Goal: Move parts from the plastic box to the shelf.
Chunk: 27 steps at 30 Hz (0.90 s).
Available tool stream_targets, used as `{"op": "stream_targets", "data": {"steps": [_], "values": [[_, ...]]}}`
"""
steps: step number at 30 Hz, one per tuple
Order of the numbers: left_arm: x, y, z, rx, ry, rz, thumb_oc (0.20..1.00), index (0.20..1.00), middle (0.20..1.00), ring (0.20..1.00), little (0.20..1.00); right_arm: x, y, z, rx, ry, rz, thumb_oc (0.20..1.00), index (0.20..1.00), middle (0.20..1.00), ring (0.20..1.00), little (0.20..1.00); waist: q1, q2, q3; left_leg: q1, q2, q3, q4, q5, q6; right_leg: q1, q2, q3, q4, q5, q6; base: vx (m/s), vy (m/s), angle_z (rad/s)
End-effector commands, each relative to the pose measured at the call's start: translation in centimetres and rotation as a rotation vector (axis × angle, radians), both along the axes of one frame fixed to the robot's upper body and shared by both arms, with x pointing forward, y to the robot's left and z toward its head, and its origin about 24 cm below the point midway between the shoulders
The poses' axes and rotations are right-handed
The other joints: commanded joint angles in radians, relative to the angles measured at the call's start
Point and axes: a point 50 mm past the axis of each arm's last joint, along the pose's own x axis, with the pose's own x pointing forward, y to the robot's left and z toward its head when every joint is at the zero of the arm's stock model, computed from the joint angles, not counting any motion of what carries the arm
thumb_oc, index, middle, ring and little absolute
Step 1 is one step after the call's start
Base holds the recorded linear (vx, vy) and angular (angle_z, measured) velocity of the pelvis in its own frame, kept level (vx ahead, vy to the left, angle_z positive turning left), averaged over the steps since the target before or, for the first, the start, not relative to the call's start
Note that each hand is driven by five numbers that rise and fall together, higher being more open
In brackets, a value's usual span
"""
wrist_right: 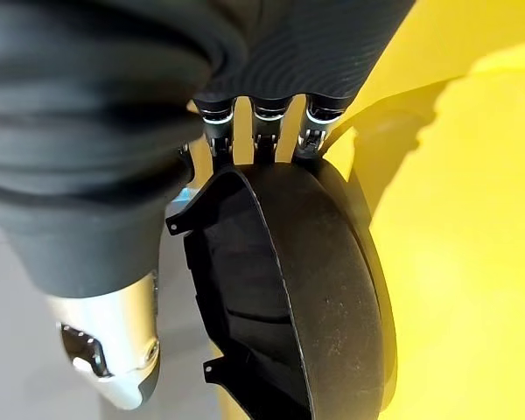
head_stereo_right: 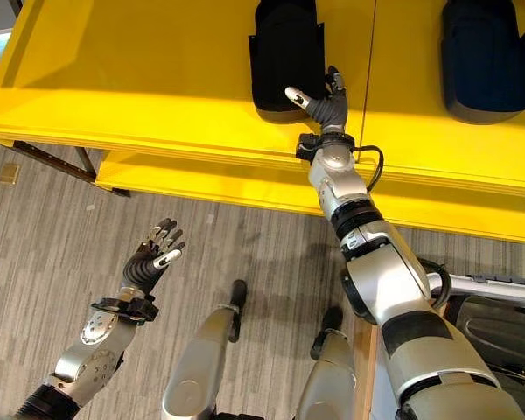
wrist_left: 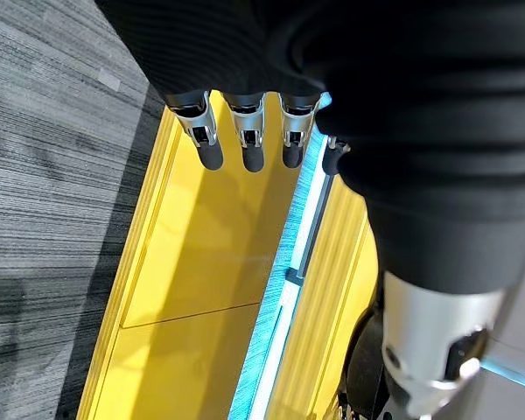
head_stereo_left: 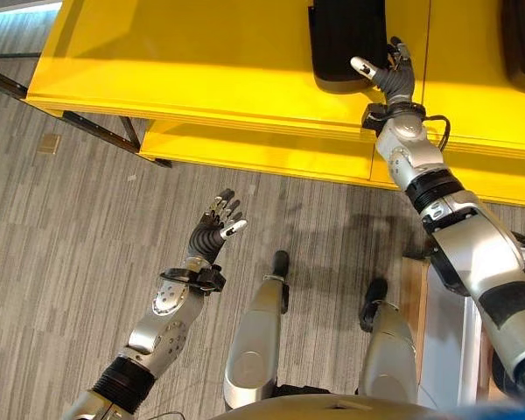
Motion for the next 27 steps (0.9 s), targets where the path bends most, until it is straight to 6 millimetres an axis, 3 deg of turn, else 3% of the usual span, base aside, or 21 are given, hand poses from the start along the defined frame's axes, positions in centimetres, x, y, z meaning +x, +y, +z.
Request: {"op": "stream_targets", "data": {"steps": [1,27], "values": [[0.0,0.5,2.6,-0.013,-0.125,0.028,1.000,1.000,1.000,1.000,1.000,-0.3,0.9,0.4,0.041,-0.042,0.049,1.000,1.000,1.000,1.000,1.000,0.049,-0.033,0.022,-0.016,0.076,-0.040,0.071,-0.019,-0.048,0.081,-0.062,0.049,0.011,0.049,0.044,0.00,0.000,0.00],[-0.2,0.6,2.5,-0.021,-0.125,0.041,1.000,1.000,1.000,1.000,1.000,-0.1,3.0,-0.6,0.085,0.012,0.089,1.000,1.000,1.000,1.000,1.000,0.054,-0.050,0.031,-0.021,0.078,-0.035,0.079,-0.025,-0.042,0.077,-0.055,0.057,0.004,0.055,0.043,0.00,0.000,0.00]]}}
